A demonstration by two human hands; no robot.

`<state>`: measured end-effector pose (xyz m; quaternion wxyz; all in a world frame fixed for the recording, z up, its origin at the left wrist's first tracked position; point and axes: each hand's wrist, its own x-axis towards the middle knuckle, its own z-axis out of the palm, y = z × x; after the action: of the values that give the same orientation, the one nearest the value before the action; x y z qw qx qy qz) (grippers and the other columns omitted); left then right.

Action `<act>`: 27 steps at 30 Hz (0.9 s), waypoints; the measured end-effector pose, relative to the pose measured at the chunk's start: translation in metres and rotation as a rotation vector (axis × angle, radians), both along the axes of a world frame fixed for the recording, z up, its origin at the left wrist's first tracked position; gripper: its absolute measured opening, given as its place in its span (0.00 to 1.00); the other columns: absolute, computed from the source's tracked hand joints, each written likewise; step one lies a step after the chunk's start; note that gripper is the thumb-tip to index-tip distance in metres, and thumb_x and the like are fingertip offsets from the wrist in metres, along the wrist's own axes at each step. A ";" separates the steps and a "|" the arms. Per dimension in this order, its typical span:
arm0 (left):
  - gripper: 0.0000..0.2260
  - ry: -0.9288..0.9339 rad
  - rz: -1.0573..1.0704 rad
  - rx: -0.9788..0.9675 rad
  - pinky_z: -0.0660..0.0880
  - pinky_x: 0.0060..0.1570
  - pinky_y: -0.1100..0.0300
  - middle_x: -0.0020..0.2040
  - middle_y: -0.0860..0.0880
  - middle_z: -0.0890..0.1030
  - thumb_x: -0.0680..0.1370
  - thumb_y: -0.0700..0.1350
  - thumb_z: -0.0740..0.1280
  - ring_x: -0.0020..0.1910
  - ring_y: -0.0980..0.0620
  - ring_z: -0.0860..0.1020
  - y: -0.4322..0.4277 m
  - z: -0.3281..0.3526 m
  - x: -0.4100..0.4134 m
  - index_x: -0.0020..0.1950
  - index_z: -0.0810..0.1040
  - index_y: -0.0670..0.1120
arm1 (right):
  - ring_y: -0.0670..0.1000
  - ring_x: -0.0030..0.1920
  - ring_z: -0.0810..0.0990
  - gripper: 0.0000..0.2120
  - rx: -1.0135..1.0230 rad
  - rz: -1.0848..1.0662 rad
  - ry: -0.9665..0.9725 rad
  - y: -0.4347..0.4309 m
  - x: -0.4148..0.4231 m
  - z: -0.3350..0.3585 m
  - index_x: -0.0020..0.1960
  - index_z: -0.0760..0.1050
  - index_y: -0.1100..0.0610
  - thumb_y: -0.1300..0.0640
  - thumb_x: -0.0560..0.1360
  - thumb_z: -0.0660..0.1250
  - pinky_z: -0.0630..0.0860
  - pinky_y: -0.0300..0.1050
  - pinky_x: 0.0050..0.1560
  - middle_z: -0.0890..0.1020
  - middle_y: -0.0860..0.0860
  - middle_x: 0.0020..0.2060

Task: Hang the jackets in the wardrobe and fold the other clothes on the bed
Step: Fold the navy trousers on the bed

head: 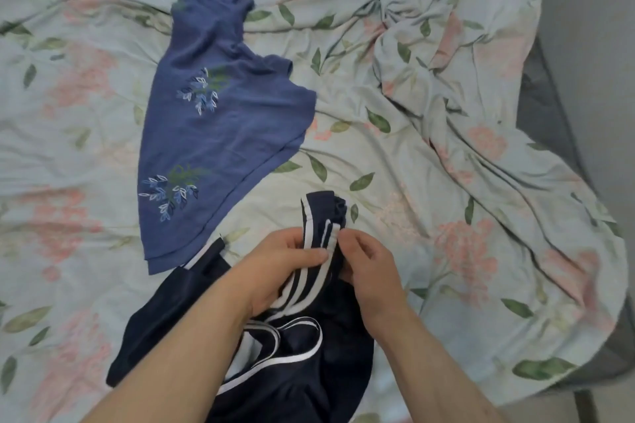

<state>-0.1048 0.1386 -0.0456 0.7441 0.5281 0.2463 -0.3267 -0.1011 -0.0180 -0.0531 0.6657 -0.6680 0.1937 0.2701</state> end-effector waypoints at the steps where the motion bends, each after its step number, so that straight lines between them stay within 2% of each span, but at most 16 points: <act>1: 0.10 -0.024 0.022 -0.004 0.80 0.45 0.55 0.51 0.38 0.84 0.72 0.40 0.71 0.49 0.42 0.84 0.002 0.019 -0.008 0.53 0.85 0.45 | 0.53 0.51 0.85 0.15 0.005 -0.002 -0.044 -0.001 -0.005 0.020 0.50 0.84 0.49 0.42 0.72 0.67 0.79 0.59 0.58 0.86 0.51 0.48; 3: 0.13 -0.077 0.050 0.000 0.78 0.48 0.54 0.51 0.35 0.84 0.73 0.47 0.71 0.50 0.41 0.83 0.007 0.060 -0.023 0.54 0.84 0.43 | 0.51 0.50 0.85 0.13 0.036 0.059 -0.126 0.001 -0.012 0.064 0.51 0.84 0.48 0.43 0.72 0.69 0.81 0.53 0.55 0.86 0.50 0.47; 5: 0.20 -0.124 0.069 0.054 0.73 0.51 0.48 0.51 0.29 0.80 0.72 0.56 0.71 0.49 0.39 0.80 0.013 0.101 -0.035 0.54 0.82 0.41 | 0.51 0.48 0.85 0.14 0.064 0.117 -0.191 0.008 -0.017 0.109 0.51 0.83 0.50 0.43 0.70 0.70 0.81 0.47 0.49 0.86 0.51 0.46; 6: 0.20 -0.154 0.080 0.095 0.73 0.51 0.46 0.49 0.30 0.81 0.70 0.57 0.71 0.48 0.39 0.80 0.016 0.123 -0.039 0.52 0.83 0.43 | 0.52 0.46 0.85 0.14 0.065 0.127 -0.218 0.014 -0.018 0.131 0.50 0.83 0.50 0.44 0.69 0.70 0.82 0.48 0.46 0.86 0.53 0.44; 8: 0.16 -0.252 0.118 0.174 0.76 0.50 0.44 0.46 0.38 0.84 0.68 0.56 0.71 0.46 0.39 0.83 0.024 0.168 -0.049 0.49 0.84 0.46 | 0.57 0.42 0.83 0.12 0.045 0.135 -0.272 0.028 -0.020 0.172 0.47 0.82 0.52 0.46 0.70 0.69 0.80 0.58 0.45 0.84 0.58 0.42; 9: 0.15 -0.300 0.165 0.216 0.76 0.50 0.44 0.46 0.40 0.85 0.67 0.54 0.71 0.46 0.39 0.83 0.030 0.189 -0.054 0.47 0.84 0.46 | 0.58 0.41 0.82 0.10 0.036 0.135 -0.304 0.036 -0.021 0.191 0.47 0.82 0.52 0.48 0.71 0.67 0.79 0.60 0.46 0.84 0.60 0.41; 11: 0.17 -0.384 0.282 0.321 0.75 0.49 0.42 0.43 0.36 0.82 0.65 0.53 0.71 0.43 0.38 0.81 0.048 0.232 -0.067 0.44 0.82 0.41 | 0.60 0.44 0.82 0.09 0.022 0.144 -0.359 0.054 -0.022 0.229 0.47 0.82 0.50 0.50 0.73 0.64 0.79 0.59 0.48 0.83 0.60 0.42; 13: 0.21 -0.470 0.407 0.427 0.73 0.45 0.45 0.43 0.31 0.77 0.63 0.54 0.71 0.41 0.40 0.78 0.074 0.276 -0.082 0.44 0.79 0.37 | 0.61 0.46 0.82 0.11 0.023 0.164 -0.395 0.075 -0.023 0.269 0.47 0.81 0.51 0.48 0.73 0.63 0.79 0.59 0.49 0.83 0.58 0.42; 16: 0.19 -0.483 0.611 0.474 0.76 0.42 0.48 0.42 0.33 0.81 0.60 0.55 0.77 0.40 0.39 0.81 0.120 0.340 -0.107 0.42 0.83 0.43 | 0.52 0.43 0.83 0.10 0.045 0.214 -0.475 0.106 -0.023 0.331 0.45 0.81 0.50 0.48 0.75 0.64 0.79 0.47 0.44 0.84 0.54 0.41; 18: 0.10 -0.565 0.702 0.520 0.80 0.38 0.54 0.41 0.39 0.84 0.64 0.48 0.79 0.40 0.42 0.84 0.154 0.378 -0.122 0.42 0.85 0.47 | 0.57 0.41 0.82 0.10 0.065 0.226 -0.529 0.123 -0.020 0.371 0.45 0.81 0.53 0.52 0.80 0.64 0.78 0.45 0.42 0.83 0.58 0.42; 19: 0.03 -0.616 0.746 0.560 0.80 0.35 0.58 0.40 0.42 0.85 0.69 0.44 0.75 0.39 0.44 0.84 0.172 0.399 -0.131 0.42 0.85 0.48 | 0.60 0.43 0.82 0.10 0.067 0.231 -0.560 0.132 -0.020 0.394 0.45 0.81 0.53 0.54 0.81 0.63 0.78 0.47 0.42 0.83 0.60 0.42; 21: 0.07 -0.706 0.797 0.664 0.79 0.34 0.62 0.40 0.43 0.85 0.76 0.38 0.69 0.38 0.47 0.84 0.208 0.438 -0.150 0.42 0.84 0.48 | 0.59 0.44 0.83 0.11 0.051 0.250 -0.652 0.148 -0.023 0.442 0.45 0.81 0.53 0.55 0.81 0.62 0.80 0.50 0.43 0.84 0.58 0.42; 24: 0.09 -0.828 0.805 0.771 0.78 0.35 0.60 0.40 0.45 0.85 0.77 0.37 0.67 0.38 0.49 0.84 0.250 0.497 -0.179 0.42 0.84 0.49 | 0.58 0.40 0.82 0.12 0.008 0.293 -0.839 0.169 -0.026 0.509 0.43 0.79 0.58 0.54 0.81 0.63 0.80 0.58 0.44 0.83 0.60 0.39; 27: 0.10 -0.918 0.868 0.831 0.77 0.31 0.66 0.38 0.47 0.85 0.77 0.37 0.67 0.35 0.54 0.83 0.278 0.547 -0.208 0.41 0.84 0.51 | 0.51 0.36 0.78 0.12 -0.008 0.330 -1.001 0.185 -0.032 0.566 0.41 0.78 0.59 0.55 0.80 0.64 0.76 0.51 0.40 0.80 0.62 0.38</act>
<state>-0.3125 0.4168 0.5009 0.5736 0.7037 0.2006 0.3682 -0.1327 0.1672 0.5126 0.6228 -0.7395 -0.2549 0.0184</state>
